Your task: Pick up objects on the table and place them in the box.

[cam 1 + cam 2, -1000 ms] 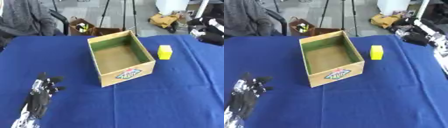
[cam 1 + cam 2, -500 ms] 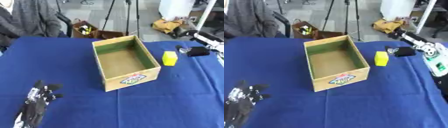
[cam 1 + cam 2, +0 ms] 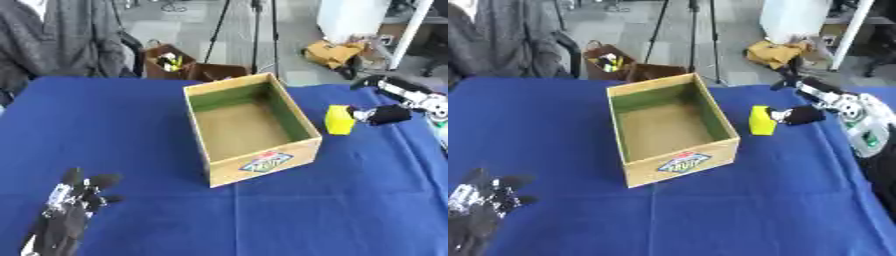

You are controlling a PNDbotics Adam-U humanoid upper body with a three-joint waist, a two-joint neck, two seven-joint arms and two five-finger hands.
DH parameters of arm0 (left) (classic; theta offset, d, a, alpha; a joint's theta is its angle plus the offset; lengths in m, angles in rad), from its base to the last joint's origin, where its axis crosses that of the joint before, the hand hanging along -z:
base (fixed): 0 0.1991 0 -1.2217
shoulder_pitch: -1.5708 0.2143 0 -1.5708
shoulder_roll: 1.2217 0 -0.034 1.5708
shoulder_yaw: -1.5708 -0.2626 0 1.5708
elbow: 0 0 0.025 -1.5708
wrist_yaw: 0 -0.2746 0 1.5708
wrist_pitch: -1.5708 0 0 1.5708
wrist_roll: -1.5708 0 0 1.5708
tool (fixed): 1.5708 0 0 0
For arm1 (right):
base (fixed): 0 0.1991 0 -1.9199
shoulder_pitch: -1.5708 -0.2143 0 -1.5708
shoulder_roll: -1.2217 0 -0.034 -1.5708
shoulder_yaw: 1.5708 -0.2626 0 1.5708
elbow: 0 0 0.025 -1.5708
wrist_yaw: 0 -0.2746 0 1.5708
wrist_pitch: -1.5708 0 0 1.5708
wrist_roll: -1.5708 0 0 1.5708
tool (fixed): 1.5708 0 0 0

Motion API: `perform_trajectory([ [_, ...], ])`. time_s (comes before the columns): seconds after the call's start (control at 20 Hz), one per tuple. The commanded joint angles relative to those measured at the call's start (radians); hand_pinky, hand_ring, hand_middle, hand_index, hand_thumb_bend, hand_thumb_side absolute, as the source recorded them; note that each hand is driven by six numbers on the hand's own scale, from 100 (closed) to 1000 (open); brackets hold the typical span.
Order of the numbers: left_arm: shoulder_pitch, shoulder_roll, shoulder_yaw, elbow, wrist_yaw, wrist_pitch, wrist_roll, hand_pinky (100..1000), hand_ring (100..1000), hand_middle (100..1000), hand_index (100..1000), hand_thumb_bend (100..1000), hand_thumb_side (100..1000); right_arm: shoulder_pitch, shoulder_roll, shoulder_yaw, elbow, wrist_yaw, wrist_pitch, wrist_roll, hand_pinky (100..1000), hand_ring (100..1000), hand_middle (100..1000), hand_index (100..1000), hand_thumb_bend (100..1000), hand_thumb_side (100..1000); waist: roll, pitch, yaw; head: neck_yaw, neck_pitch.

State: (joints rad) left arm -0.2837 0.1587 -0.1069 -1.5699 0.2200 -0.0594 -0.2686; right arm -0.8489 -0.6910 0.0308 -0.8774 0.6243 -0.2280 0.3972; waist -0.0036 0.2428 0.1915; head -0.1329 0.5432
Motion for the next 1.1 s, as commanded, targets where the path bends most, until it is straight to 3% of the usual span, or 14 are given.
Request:
perform_trajectory([
  [0.05, -0.017, 0.014, -0.004, -0.023, 0.003, -0.003, -0.005, 733, 913, 700, 653, 276, 1000, -0.02, -0.03, -0.009, 0.0, 0.004, -0.005, 0.001, 915, 1000, 911, 899, 201, 478, 0.002, -0.013, 0.003, -0.001, -0.009],
  [1.1, -0.022, 0.009, -0.004, -0.025, 0.001, -0.006, -0.01, 734, 913, 698, 652, 274, 1000, -0.011, -0.018, -0.002, 0.005, 0.012, -0.015, -0.012, 901, 1000, 948, 923, 292, 520, 0.016, 0.015, 0.028, -0.008, 0.0],
])
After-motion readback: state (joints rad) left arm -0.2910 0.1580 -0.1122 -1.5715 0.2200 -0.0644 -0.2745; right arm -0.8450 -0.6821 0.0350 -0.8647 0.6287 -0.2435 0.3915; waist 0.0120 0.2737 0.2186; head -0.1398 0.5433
